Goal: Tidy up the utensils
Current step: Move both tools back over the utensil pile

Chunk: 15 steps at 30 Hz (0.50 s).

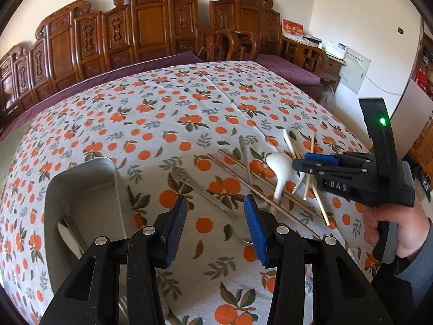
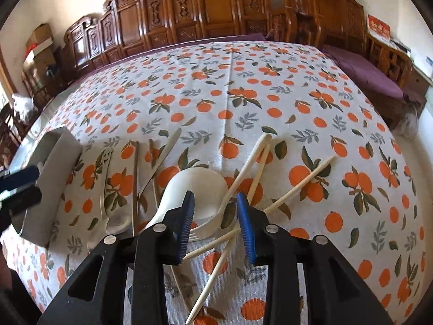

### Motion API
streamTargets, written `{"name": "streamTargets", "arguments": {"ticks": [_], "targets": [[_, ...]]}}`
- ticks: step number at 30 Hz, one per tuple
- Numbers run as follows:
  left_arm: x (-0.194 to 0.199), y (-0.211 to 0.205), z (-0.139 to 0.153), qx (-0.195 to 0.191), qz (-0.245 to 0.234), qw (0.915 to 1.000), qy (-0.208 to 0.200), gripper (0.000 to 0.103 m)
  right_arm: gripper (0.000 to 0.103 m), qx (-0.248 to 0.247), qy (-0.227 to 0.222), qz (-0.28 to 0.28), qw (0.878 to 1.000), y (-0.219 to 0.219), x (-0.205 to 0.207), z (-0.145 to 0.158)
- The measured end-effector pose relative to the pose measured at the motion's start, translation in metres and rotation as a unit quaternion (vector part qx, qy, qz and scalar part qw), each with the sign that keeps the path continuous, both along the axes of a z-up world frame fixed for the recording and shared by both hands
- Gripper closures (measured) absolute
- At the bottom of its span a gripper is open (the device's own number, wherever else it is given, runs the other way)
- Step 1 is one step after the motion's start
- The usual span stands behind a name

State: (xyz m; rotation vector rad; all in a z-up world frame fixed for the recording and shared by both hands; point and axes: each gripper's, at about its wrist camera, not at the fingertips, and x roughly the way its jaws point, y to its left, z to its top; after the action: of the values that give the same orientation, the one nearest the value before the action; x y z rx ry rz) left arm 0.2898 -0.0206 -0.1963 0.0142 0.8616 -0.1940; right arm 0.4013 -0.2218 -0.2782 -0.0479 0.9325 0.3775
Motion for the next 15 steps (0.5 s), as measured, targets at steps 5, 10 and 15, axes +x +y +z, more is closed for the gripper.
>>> {"name": "streamTargets", "arguments": {"ticks": [5, 10, 15], "targets": [[-0.002, -0.005, -0.003, 0.006, -0.006, 1.0, 0.003, 0.061, 0.085, 0.007, 0.031, -0.022, 0.999, -0.01, 0.005, -0.01], [-0.003, -0.008, -0.005, 0.008, -0.008, 0.9999, 0.004, 0.061, 0.101, 0.009, 0.032, -0.013, 0.999, -0.007, 0.005, -0.011], [-0.003, -0.012, -0.011, 0.013, -0.014, 0.9998, 0.009, 0.061, 0.103, 0.011, 0.016, 0.0, 1.0, -0.004, 0.002, -0.004]]}}
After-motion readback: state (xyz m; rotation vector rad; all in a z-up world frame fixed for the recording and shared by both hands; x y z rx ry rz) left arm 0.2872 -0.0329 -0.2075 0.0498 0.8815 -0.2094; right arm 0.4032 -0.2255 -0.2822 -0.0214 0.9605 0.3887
